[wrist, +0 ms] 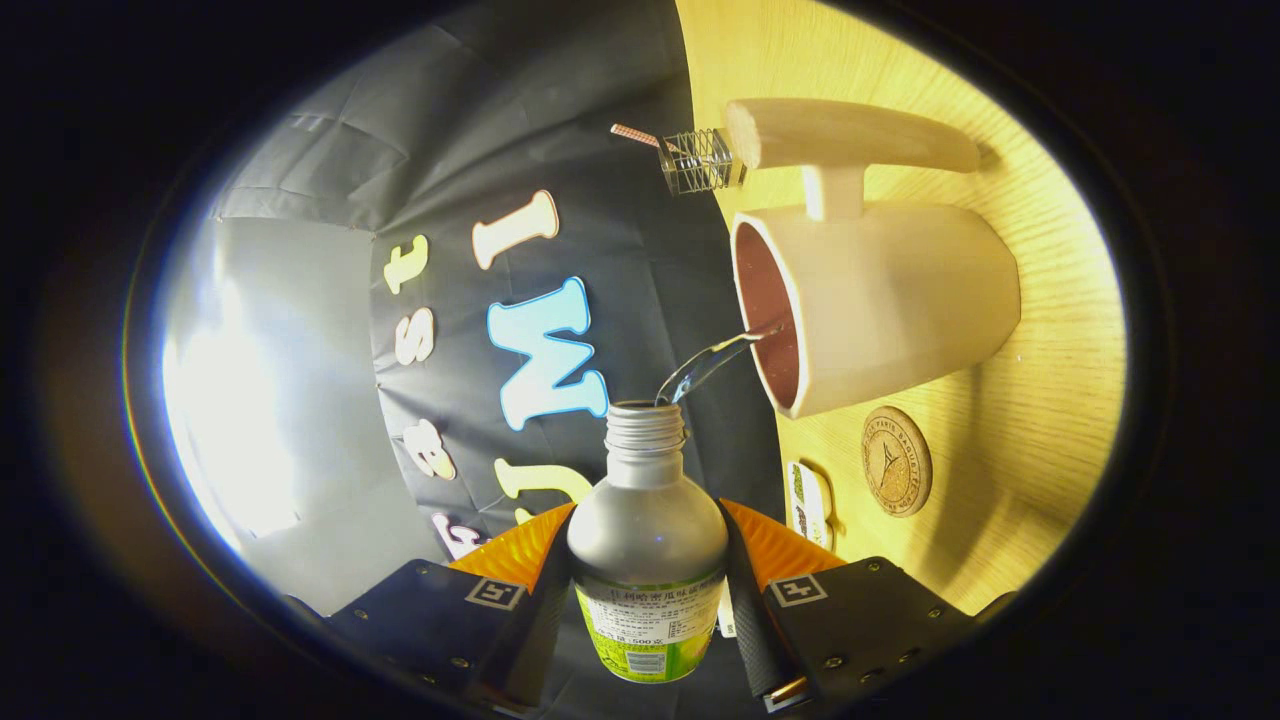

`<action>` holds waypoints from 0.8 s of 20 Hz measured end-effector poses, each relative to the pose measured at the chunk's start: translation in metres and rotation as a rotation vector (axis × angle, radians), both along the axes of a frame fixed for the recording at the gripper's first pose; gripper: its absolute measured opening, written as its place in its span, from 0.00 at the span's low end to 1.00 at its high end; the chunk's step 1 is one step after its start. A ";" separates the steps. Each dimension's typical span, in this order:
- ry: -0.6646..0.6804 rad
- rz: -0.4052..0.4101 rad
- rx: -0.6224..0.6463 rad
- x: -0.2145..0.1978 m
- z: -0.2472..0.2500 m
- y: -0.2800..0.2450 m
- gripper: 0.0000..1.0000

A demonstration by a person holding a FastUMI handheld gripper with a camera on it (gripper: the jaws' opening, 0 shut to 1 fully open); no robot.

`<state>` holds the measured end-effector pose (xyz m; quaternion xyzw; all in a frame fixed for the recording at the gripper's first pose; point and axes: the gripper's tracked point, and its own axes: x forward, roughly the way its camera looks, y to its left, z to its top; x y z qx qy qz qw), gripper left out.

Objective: Take the bottle from table, then pour the juice into the cup, finally place the bottle on the coaster

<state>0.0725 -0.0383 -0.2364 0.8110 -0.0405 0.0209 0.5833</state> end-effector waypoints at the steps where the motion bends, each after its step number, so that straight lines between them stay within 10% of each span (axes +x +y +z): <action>1: -0.001 0.000 0.002 0.000 0.000 0.001 0.73; 16: -0.019 -0.012 0.025 0.001 0.003 -0.002 0.73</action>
